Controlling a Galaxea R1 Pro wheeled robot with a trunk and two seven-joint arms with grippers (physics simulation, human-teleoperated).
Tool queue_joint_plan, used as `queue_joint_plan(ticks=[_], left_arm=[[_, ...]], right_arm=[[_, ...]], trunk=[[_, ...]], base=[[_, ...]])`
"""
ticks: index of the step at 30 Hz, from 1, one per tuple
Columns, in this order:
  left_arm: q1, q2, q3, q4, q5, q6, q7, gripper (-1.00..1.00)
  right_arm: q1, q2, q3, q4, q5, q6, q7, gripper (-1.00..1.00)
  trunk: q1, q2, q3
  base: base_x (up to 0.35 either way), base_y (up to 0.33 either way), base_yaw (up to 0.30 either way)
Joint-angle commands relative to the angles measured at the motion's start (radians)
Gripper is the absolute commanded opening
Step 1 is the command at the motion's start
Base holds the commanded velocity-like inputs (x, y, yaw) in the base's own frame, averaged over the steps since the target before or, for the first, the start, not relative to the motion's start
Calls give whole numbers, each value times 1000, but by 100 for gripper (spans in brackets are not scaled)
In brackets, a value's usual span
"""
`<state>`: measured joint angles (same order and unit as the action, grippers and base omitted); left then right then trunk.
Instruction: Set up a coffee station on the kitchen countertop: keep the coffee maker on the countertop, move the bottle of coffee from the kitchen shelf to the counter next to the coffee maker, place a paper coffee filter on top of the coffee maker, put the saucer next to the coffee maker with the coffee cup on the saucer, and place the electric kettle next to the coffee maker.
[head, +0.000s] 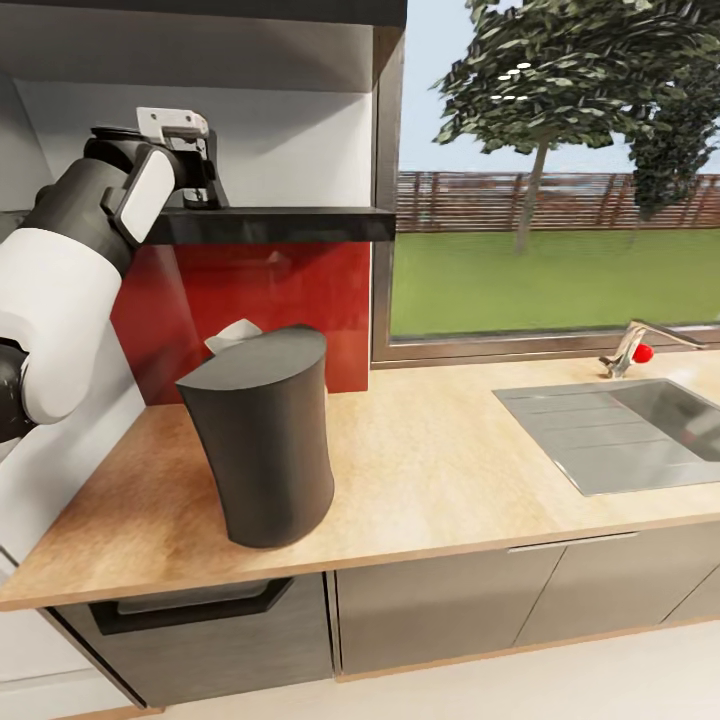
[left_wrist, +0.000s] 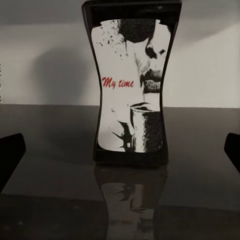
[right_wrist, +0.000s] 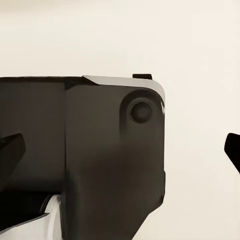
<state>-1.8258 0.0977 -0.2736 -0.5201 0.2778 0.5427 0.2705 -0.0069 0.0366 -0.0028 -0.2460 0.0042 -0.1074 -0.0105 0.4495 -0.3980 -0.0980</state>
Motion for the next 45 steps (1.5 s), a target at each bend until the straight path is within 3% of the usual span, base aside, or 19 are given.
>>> queue_joint_plan(ticks=[1, 45], left_arm=[[-1, 2, -8, -2, 11, 4, 8, 100], [-1, 8, -7, -68, 6, 6, 18, 100]], right_arm=[[-1, 0, 0, 1, 0, -3, -1, 100], [-1, 0, 0, 2, 0, -3, -1, 100]], trunk=[[1, -2, -2], [1, -2, -2]], base=[[0, 0, 0], [81, 0, 0]])
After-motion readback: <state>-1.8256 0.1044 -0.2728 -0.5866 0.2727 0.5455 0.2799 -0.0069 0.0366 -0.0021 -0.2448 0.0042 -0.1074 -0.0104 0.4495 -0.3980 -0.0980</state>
